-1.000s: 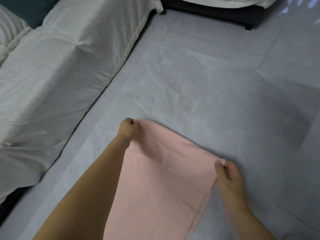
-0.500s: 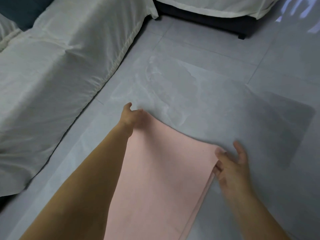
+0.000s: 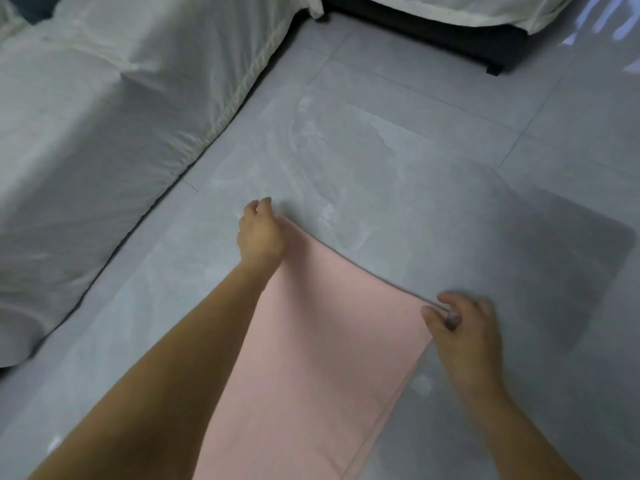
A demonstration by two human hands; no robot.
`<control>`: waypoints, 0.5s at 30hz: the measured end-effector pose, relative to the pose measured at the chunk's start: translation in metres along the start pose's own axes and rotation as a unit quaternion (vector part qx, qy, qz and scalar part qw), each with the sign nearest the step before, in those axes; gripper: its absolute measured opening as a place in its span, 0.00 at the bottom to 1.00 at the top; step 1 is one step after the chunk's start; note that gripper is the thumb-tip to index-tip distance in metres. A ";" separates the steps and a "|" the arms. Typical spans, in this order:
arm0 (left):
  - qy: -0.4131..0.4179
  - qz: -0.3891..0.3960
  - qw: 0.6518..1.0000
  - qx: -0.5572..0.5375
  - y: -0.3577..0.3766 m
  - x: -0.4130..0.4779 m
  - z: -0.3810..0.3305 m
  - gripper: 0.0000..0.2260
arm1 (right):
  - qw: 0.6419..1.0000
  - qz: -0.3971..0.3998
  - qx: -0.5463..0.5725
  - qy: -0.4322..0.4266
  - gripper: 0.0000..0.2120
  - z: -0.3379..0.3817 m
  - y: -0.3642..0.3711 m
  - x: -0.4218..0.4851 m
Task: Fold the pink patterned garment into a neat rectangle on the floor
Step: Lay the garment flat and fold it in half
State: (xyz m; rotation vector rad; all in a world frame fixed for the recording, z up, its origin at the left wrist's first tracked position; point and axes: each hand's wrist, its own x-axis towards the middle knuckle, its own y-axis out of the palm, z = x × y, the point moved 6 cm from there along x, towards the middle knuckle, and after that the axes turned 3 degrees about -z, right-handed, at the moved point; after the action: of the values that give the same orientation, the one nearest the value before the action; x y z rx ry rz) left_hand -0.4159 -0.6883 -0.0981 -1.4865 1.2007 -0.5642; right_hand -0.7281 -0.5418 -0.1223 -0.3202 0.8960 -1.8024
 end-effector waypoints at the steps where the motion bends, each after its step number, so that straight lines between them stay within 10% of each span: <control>1: 0.027 -0.027 0.999 0.000 0.005 -0.021 -0.008 0.26 | 0.999 0.002 -0.036 -0.030 0.14 0.006 0.001 0.002; 9: 0.062 0.003 0.990 -0.130 0.103 -0.224 -0.066 0.32 | 0.978 0.151 -0.082 -0.120 0.10 0.082 0.057 0.071; 15: -0.016 0.099 0.994 -0.052 0.134 -0.232 -0.094 0.51 | 0.884 0.372 -0.137 -0.248 0.23 0.180 0.143 0.080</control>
State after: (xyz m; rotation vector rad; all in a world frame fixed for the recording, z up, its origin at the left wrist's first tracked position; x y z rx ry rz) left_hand -0.6331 -0.5092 -0.1347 -1.4382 1.3515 -0.3476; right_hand -0.5560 -0.7140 -0.1151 -0.5052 0.7538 -0.8227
